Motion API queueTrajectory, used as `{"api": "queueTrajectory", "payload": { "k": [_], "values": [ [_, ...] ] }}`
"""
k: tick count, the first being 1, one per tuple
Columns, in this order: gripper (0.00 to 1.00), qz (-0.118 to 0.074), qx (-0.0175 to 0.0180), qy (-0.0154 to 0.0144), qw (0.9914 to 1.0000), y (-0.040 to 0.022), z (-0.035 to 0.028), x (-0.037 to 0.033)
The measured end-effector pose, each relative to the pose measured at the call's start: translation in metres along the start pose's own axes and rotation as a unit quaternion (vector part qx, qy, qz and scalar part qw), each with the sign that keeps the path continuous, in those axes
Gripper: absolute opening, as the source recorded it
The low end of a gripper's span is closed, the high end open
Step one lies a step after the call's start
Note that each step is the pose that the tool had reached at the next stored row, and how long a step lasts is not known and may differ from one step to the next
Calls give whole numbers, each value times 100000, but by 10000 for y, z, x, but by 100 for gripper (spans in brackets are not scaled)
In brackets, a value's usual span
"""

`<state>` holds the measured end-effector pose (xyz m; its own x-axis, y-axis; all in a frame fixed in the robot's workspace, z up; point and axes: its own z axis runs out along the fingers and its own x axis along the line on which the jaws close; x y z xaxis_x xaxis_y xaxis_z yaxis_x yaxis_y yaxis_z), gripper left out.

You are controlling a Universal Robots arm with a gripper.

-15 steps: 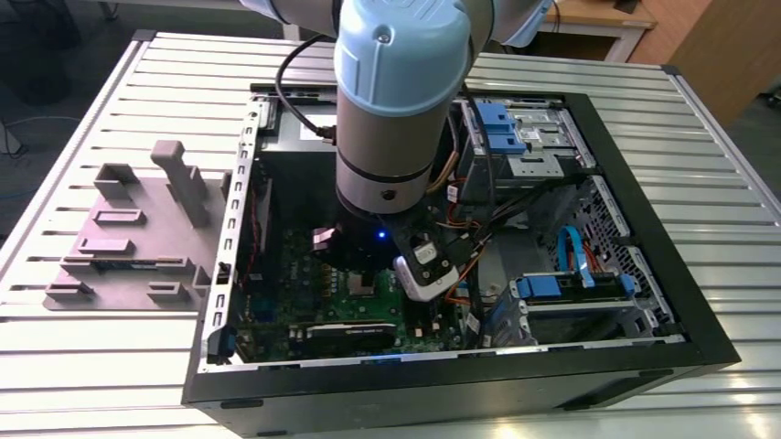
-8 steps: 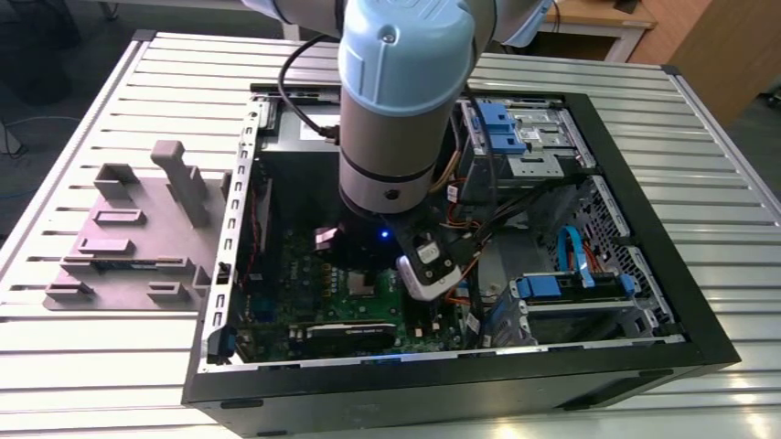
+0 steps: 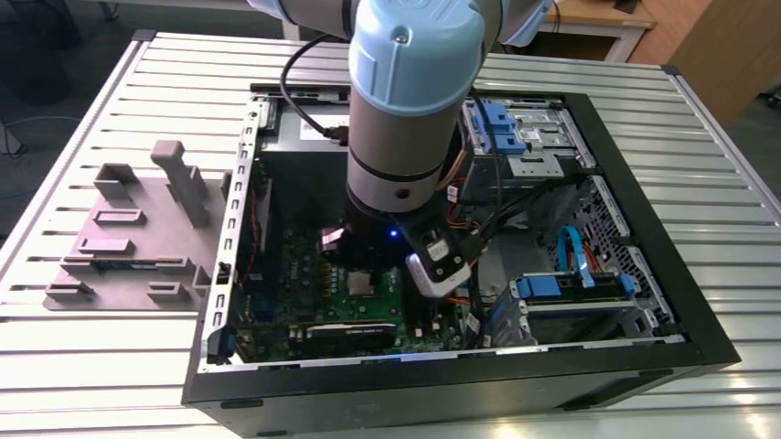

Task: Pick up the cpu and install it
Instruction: 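Close the cpu cover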

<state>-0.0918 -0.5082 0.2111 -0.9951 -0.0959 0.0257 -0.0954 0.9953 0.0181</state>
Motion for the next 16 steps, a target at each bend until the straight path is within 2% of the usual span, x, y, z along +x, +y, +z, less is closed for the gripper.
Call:
{"api": "queueTrajectory", "payload": {
  "k": [4,5,6,7,9,11,13,14,16],
  "values": [
    [11,-2667,-9,43,99964,0,2,-1],
    [11,-3324,-82,44,99945,0,2,-1],
    [11,-3779,-303,8,99928,-1,2,-2],
    [11,-4121,-734,-54,99912,-1,3,-3],
    [11,-4649,-1951,-219,99873,0,3,-2],
    [11,-5118,-3384,-407,99811,0,3,-2],
    [11,-5551,-4970,-632,99720,0,3,-2],
    [11,-5639,-5431,-698,99691,0,3,-2],
    [11,-5697,-5925,-766,99659,-1,2,-4]
  ]
}}
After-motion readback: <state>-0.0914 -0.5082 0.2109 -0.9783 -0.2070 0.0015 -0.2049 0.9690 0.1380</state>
